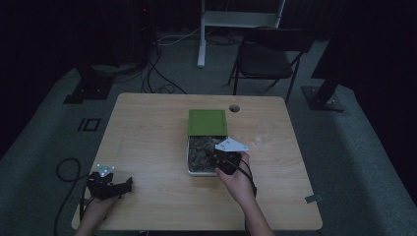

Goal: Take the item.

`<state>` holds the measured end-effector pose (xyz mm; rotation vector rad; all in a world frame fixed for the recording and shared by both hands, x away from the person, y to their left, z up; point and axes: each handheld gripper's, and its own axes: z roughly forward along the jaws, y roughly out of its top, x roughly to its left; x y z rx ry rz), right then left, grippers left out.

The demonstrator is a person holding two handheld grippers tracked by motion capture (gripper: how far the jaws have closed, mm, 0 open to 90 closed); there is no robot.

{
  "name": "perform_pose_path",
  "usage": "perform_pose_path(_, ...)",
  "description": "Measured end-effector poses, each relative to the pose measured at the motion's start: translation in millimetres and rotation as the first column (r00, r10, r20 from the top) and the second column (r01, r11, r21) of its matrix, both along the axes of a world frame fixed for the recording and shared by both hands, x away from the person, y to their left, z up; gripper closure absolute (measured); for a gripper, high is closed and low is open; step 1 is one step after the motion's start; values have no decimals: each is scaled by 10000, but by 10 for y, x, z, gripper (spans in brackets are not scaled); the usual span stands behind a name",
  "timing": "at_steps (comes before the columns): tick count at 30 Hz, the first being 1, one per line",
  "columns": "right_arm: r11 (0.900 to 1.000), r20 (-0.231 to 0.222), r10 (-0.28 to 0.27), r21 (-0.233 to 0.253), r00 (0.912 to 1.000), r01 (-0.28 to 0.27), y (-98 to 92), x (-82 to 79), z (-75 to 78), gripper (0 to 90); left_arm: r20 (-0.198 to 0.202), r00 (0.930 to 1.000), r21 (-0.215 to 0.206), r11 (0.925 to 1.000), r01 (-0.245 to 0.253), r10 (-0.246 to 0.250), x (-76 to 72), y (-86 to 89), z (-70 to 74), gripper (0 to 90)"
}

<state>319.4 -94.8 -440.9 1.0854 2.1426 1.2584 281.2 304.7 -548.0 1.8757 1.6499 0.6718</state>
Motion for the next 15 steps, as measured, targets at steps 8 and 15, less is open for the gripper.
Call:
perform_pose_path(8,9998,295,-179,100,9994,177,-81,12,79,741,-3,10000,-12,10000,-9,9,0,-1,0,5)
perform_pose_path(15,9987,634,-408,344,9972,386,-169,32,133,741,-11,10000,-32,10000,-19,19,0,-2,1,5)
